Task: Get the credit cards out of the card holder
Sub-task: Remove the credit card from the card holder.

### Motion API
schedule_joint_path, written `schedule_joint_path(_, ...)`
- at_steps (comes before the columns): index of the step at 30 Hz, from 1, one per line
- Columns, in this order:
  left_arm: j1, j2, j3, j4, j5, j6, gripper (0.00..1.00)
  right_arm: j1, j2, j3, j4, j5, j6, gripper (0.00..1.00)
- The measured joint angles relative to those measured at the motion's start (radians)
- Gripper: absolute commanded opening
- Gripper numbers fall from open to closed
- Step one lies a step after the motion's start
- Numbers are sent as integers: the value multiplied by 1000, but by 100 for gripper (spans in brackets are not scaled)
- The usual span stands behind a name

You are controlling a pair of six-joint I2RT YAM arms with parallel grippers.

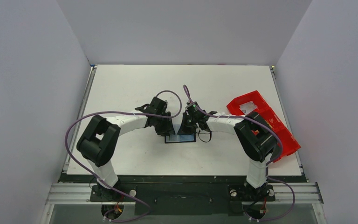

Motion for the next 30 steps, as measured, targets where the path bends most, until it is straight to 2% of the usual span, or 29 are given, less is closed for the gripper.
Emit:
schedule_joint_path(6, 0, 11, 0, 22, 17, 0, 30, 0, 0, 0, 0, 0, 0, 0)
schedule_joint_path(10, 0, 22, 0, 37, 29, -2, 19, 0, 0, 0, 0, 0, 0, 0)
schedule_joint_path(15, 0, 30, 0, 42, 29, -3, 0, 0, -6, -1, 1, 0, 0, 0)
schedule_joint_path(17, 0, 34, 0, 43, 28, -3, 0, 0, -8, -2, 1, 0, 0, 1)
schedule_joint_path(24, 0, 37, 2, 42, 26, -4, 0, 8, -25, -7, 13, 14, 11, 35)
schedule_joint_path(30, 0, 37, 2, 42, 21, -7, 0, 18, -76, -6, -55, 84, 8, 51)
